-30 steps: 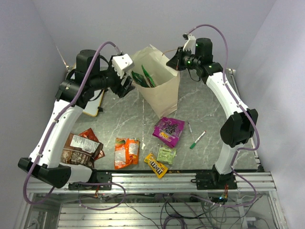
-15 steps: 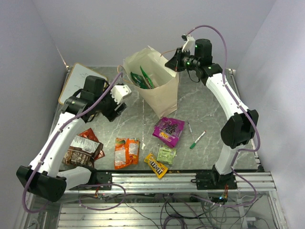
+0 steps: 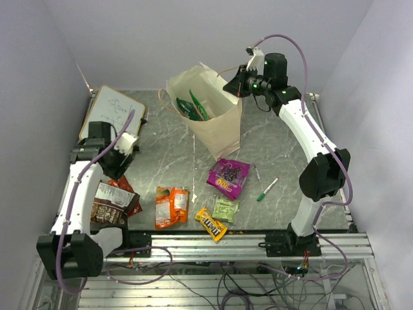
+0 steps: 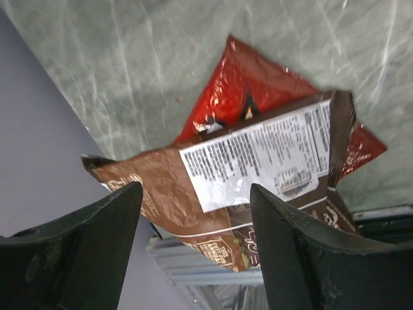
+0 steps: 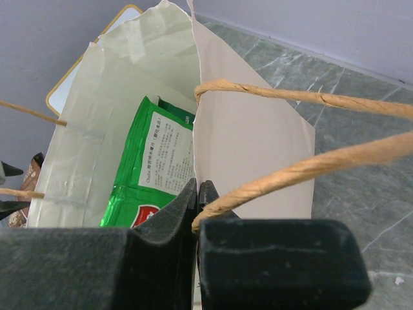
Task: Place the snacks into the paper bag
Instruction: Pick up the snack from the center of the board.
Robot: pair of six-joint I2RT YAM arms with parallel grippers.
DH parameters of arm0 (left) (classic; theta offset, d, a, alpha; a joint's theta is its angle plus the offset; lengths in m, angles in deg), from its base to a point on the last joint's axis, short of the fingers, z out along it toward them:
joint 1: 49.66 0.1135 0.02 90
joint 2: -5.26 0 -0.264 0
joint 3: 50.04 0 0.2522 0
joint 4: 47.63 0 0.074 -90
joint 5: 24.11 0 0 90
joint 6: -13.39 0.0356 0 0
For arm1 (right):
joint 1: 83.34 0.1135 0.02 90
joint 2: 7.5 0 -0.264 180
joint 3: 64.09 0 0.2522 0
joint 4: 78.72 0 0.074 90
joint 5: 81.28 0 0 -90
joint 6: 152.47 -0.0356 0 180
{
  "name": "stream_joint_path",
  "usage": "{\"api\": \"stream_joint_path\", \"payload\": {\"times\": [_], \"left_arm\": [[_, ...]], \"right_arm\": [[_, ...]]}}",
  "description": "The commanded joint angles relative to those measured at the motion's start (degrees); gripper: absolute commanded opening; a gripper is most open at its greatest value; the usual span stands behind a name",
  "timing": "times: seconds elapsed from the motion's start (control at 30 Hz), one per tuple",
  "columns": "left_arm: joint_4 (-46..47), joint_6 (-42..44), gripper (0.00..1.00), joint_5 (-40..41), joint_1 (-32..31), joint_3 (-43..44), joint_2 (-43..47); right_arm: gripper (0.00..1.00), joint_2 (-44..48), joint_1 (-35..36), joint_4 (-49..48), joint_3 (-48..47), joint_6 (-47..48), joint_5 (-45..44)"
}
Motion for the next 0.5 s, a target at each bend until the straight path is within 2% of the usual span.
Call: {"api": "stream_joint_path", "payload": {"times": [0.0, 0.03, 0.1, 0.2, 0.47], "left_arm": [[-3.7, 7.6, 0.79, -2.7, 3.8, -3.4, -0.3], [-4.0, 8.8, 0.8, -3.5, 3.8, -4.3, -0.5], [-3.9, 11.0, 0.91, -5.6, 3.6, -6.1, -1.0], [-3.7, 13.2, 0.97, -8.2, 2.6, -7.9, -1.1], [3.4, 10.9, 1.0, -1.5, -11.1, -15.1, -0.8]], "right_arm": [[0.0, 2.3, 0.2, -2.3, 0.6, -0.9, 1.7], [0.0, 2.2, 0.2, -2.3, 0.5, -1.0, 2.1], [0.0, 1.9, 0.3, -2.4, 0.3, -1.5, 2.9], [0.0, 1.4, 0.2, -2.4, 0.0, -2.0, 3.9], [0.0, 1.0, 0.2, -2.3, -0.1, -1.9, 3.5]]}}
